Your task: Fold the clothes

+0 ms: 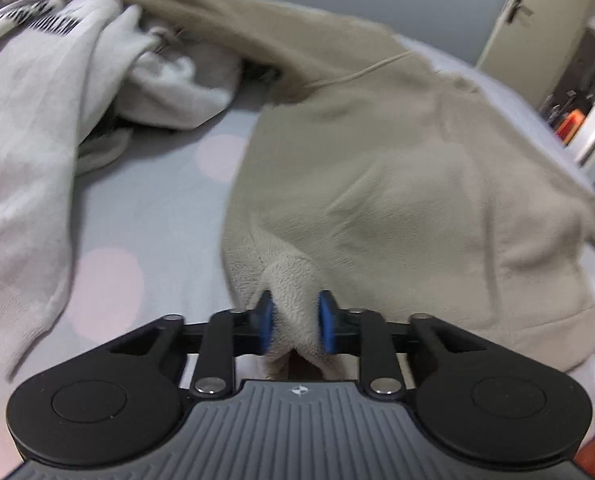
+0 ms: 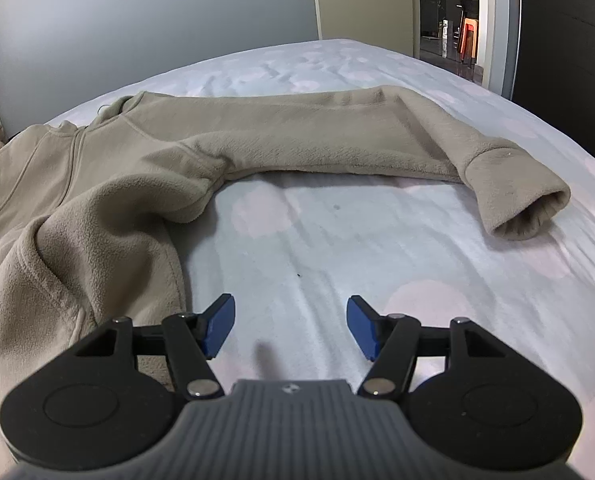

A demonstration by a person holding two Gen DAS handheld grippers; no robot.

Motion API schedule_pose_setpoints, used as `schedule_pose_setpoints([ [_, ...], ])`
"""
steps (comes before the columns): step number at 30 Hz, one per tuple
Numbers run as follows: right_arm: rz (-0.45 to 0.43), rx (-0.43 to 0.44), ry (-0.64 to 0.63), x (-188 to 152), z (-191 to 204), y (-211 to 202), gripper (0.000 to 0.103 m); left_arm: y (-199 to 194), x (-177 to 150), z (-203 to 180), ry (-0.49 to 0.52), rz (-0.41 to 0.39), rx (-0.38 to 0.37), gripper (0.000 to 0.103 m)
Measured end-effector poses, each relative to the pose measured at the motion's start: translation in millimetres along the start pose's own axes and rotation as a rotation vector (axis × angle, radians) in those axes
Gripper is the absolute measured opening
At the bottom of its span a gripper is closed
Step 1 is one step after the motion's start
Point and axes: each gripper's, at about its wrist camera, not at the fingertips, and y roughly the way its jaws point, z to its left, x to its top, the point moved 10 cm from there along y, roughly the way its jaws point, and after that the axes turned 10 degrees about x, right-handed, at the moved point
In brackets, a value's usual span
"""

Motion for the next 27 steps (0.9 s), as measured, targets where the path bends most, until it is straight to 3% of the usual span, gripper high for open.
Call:
schedule_pose_setpoints([
  [7, 0.01, 0.001, 0.025, -2, -4, 2, 0.065, -83, 48, 0, -0.234, -0.174, -0.324, 0.013],
  [10, 0.005, 0.005, 0.022, -2, -3, 0, 0.065, -96, 62, 31, -0.378, -0.214, -0.369, 0.013],
  [13, -0.006, 0.016, 0.028, 0, -3, -2, 0.065, -78, 57, 67, -0.458, -0.194, -0.292, 0.012],
  [17, -0.006, 0.042, 0.028, 0, 0, -2, 0.064, -29, 25, 99, -0.505, -0.091, -0.185, 0.012],
  [19, 0.004, 0.072, 0.017, 0, 6, 0, 0.05, -10, 10, 102, -0.484, -0.059, -0.134, 0.012],
  [21, 0.035, 0.118, 0.0, -4, 14, 5, 0.042, 8, -1, 103, -0.472, -0.037, -0.095, 0.012],
  [27, 0.103, 0.32, -0.13, -14, 62, 12, 0.043, 26, -14, 102, -0.431, -0.02, -0.048, 0.013],
])
